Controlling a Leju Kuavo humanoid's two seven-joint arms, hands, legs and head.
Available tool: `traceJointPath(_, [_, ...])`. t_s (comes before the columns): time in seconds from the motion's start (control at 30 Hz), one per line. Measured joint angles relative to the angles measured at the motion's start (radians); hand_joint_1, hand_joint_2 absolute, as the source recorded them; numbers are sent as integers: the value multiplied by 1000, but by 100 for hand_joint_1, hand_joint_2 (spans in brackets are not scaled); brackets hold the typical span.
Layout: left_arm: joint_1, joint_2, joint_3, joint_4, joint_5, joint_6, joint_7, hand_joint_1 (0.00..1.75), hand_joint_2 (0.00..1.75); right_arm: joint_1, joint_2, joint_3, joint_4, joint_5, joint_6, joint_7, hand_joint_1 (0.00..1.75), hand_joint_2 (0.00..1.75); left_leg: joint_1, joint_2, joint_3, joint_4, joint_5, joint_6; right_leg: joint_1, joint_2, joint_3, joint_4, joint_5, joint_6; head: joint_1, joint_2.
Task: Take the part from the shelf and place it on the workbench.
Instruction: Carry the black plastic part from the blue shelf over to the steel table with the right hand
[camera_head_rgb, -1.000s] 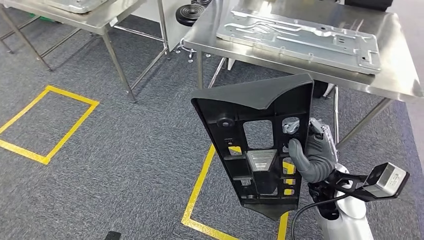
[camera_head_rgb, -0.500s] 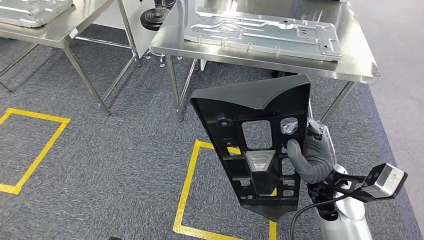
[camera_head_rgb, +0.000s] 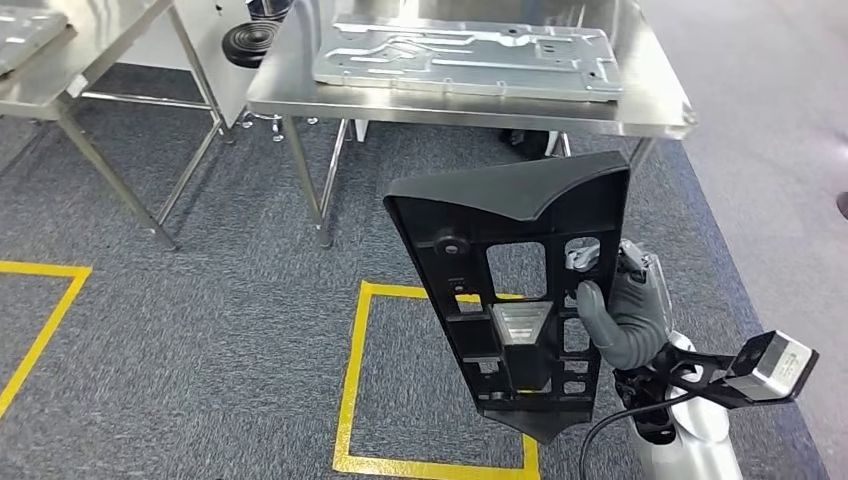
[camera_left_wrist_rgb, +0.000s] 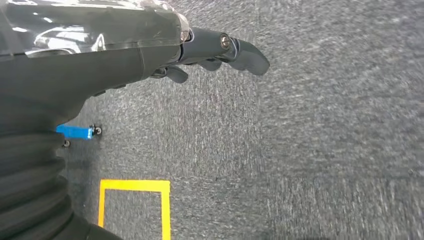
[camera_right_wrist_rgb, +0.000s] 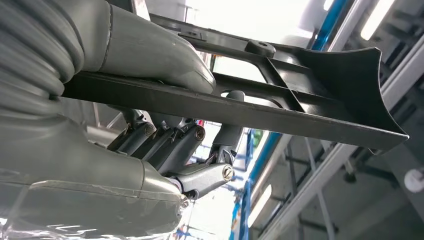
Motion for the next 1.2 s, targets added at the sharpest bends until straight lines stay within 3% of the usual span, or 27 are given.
traceJointPath(0.03, [-1,0,0,0,-2,-2,0,0,175,6,0,0,-3,0,-3,-1,175,175,1,3,4,0,-4,-6,-3,10,3,-5,2,-4,0,0])
traceJointPath(0.1, [-1,1,-1,0,-5,-5,1,0,175,14,0,0,-10,1,-7,-4,175,175,2,-29,-6,37,-32,-15,-11,31,13,-17,8,-14,0,0])
traceJointPath(0.17, [2,2,-2,0,-8,-7,3,0,175,20,0,0,-14,1,-8,-6,175,175,4,-76,-58,151,-91,-21,-15,51,18,-20,8,-22,0,0])
traceJointPath(0.2, [5,2,-2,0,-8,-8,5,0,175,24,1,0,-14,2,-8,-6,175,175,4,-87,-92,218,-118,-23,-14,63,18,-19,7,-24,0,0])
traceJointPath(0.23, [8,3,-2,0,-8,-8,7,0,175,28,1,0,-14,4,-9,-6,175,175,4,-91,-117,264,-128,-24,-14,74,18,-17,6,-25,0,0])
traceJointPath(0.27, [10,3,-2,0,-8,-9,8,0,175,32,1,0,-14,5,-10,-6,175,175,4,-92,-127,275,-119,-24,-13,85,19,-15,4,-26,0,0])
traceJointPath(0.3, [10,4,-2,0,-8,-9,8,0,175,35,2,0,-15,6,-12,-6,175,175,4,-92,-119,247,-89,-23,-13,95,20,-13,2,-25,0,0])
traceJointPath(0.37, [8,4,-2,0,-7,-9,8,0,175,37,3,0,-18,7,-14,-6,175,175,4,-99,-66,116,-13,-17,-13,110,25,-7,-6,-21,0,0])
traceJointPath(0.43, [3,5,-2,0,-5,-10,6,0,175,37,3,0,-21,8,-16,-6,175,175,2,-109,-27,23,20,-7,-11,118,24,-1,-11,-12,0,0])
traceJointPath(0.53, [0,4,-2,0,-5,-12,1,0,175,37,3,0,-23,11,-18,-6,175,175,1,-110,-22,4,21,9,-12,119,20,-1,-13,4,0,0])
traceJointPath(0.6, [-1,4,-2,0,-6,-12,-2,0,175,34,3,0,-25,15,-20,-6,175,175,4,-106,-18,-6,27,21,-13,96,7,30,-35,15,0,0])
traceJointPath(0.7, [-1,3,-2,0,-6,-12,-2,0,175,32,3,0,-27,20,-23,-6,175,175,5,-99,-15,-11,28,30,-20,62,-83,211,-122,30,0,0])
traceJointPath(0.73, [-1,3,-1,0,-5,-12,-1,0,175,33,3,0,-27,21,-23,-5,175,175,5,-96,-15,-11,27,30,-23,60,-112,266,-137,34,0,0])
traceJointPath(0.77, [0,3,-1,0,-5,-12,0,0,175,33,3,0,-27,22,-24,-5,175,175,5,-93,-14,-11,26,29,-26,59,-126,289,-134,37,0,0])
traceJointPath(0.8, [0,3,-1,0,-4,-12,0,0,175,33,3,0,-27,23,-24,-4,175,175,6,-92,-12,-11,24,28,-29,57,-118,266,-109,38,0,0])
traceJointPath(0.87, [0,2,-1,0,-3,-12,1,0,175,31,3,0,-27,27,-24,-3,175,175,6,-90,-6,-10,20,22,-32,47,-53,128,-36,36,0,0])
traceJointPath(0.93, [-1,2,-1,0,-2,-13,1,0,175,28,3,0,-27,31,-25,0,175,175,2,-89,-3,-9,16,13,-28,37,-1,18,1,28,0,0])
traceJointPath(1.03, [-1,2,-1,0,-2,-13,1,0,175,27,3,0,-27,35,-26,2,175,175,1,-86,-4,-10,13,-2,-20,39,4,0,0,15,0,0])
traceJointPath(1.2, [-1,2,-1,0,-2,-14,1,0,175,27,3,0,-27,35,-26,2,175,175,2,-84,-2,-12,13,-8,-19,42,3,-1,-1,10,0,0])
